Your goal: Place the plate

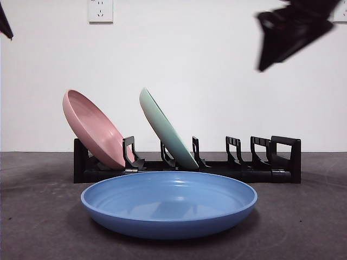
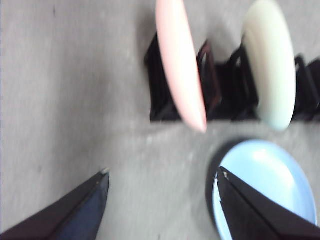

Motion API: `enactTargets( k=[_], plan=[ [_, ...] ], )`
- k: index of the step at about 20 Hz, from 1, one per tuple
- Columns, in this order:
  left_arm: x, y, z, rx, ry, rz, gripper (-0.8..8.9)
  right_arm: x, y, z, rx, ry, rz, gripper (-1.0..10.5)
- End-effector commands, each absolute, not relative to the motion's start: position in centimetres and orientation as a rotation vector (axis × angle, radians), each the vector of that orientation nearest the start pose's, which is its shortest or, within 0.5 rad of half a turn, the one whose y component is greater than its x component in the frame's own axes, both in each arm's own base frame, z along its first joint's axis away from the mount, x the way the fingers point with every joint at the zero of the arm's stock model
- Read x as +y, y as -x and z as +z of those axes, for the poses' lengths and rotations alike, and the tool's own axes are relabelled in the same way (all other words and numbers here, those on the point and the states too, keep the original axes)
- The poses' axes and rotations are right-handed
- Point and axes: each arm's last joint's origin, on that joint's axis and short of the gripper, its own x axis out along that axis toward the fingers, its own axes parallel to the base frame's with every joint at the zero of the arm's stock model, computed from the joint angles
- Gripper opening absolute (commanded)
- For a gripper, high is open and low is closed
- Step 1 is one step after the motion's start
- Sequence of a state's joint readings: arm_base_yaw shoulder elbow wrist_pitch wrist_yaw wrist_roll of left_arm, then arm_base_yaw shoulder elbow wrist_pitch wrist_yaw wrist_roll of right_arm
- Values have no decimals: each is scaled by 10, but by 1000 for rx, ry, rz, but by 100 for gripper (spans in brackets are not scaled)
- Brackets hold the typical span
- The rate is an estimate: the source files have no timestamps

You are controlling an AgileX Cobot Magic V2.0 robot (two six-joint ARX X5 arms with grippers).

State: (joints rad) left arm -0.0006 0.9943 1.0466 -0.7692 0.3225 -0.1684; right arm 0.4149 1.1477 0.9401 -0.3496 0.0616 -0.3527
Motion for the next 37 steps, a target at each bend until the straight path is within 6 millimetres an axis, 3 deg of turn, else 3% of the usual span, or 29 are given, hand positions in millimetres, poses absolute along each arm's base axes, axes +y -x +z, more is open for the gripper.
enactTargets(
  k=[1,5,8,13,16,19,25,30,35,37],
  plan=[
    [-11,-196,350,621,323,-274,344,65,-242,308,466,292,356,303],
    [-11,-207,364,469,368,-286,344,26,-252,307,501,7,290,303],
    [-17,-225,378,493,387,-300,344,4,-251,305,540,-143,254,304],
    [-33,-277,411,723,315,-335,346,0,-251,304,558,-199,248,304],
    [-46,-310,418,839,282,-358,345,2,-251,304,558,-196,255,303],
    [-63,-341,411,959,173,-348,345,2,-251,304,553,-196,255,304],
    [-100,-387,374,1098,-121,-104,346,2,-251,305,543,-194,257,303],
    [-118,-408,335,1167,-261,-5,348,3,-252,306,535,-192,258,304],
    [-124,-414,322,1196,-277,-14,331,2,-252,306,536,-191,254,304],
    [-126,-414,323,1191,-278,-17,267,2,-252,305,536,-191,254,303]
  ],
)
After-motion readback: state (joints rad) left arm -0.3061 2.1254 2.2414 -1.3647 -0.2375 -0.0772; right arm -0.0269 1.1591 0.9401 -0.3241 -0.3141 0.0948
